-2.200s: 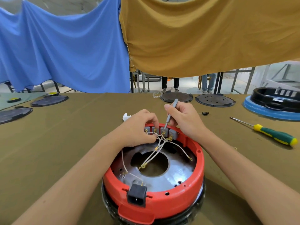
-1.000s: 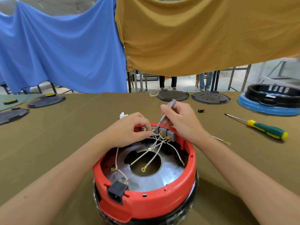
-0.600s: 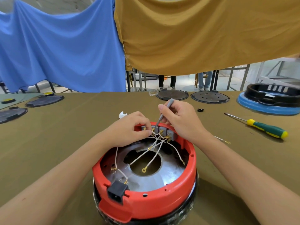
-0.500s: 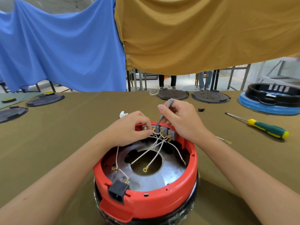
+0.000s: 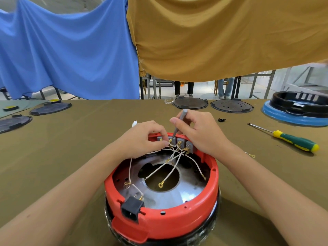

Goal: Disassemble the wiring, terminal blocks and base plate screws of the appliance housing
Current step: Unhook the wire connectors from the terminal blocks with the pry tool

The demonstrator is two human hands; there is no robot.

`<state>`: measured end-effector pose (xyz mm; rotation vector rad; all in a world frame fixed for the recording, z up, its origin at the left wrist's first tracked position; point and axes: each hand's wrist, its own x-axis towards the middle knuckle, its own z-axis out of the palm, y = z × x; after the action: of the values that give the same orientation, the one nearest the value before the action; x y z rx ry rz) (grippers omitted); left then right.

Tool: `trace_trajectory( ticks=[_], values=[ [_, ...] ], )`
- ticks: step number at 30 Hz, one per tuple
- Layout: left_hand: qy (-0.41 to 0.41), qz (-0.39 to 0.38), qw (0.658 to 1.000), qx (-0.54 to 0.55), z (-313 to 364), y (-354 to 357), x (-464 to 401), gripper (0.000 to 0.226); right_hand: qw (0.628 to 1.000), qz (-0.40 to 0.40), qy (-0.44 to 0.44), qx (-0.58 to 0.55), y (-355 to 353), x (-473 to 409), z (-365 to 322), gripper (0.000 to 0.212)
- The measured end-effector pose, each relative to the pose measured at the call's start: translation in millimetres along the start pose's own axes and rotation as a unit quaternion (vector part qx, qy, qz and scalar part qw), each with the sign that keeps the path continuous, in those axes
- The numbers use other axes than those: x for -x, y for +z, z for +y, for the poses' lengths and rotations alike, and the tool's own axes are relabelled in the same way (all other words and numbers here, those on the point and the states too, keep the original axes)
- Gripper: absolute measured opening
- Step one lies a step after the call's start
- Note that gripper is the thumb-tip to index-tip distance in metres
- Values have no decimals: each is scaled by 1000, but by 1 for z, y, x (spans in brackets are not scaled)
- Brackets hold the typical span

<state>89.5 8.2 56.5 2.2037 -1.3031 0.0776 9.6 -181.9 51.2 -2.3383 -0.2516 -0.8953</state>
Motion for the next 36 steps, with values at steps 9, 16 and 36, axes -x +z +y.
trace_trajectory(
  ticks=[9, 16, 36],
  values=[
    [0, -2, 1000, 2, -1, 1, 0, 9, 1000, -3, -11, 5, -1, 1, -2, 29],
    [2, 0, 1000, 2, -2, 1, -1, 11, 1000, -8, -14, 14, 0, 0, -1, 28],
    [-9, -9, 1000, 20, 0, 1, 0, 10, 968, -22, 188, -162, 11, -19, 13, 37]
  ],
)
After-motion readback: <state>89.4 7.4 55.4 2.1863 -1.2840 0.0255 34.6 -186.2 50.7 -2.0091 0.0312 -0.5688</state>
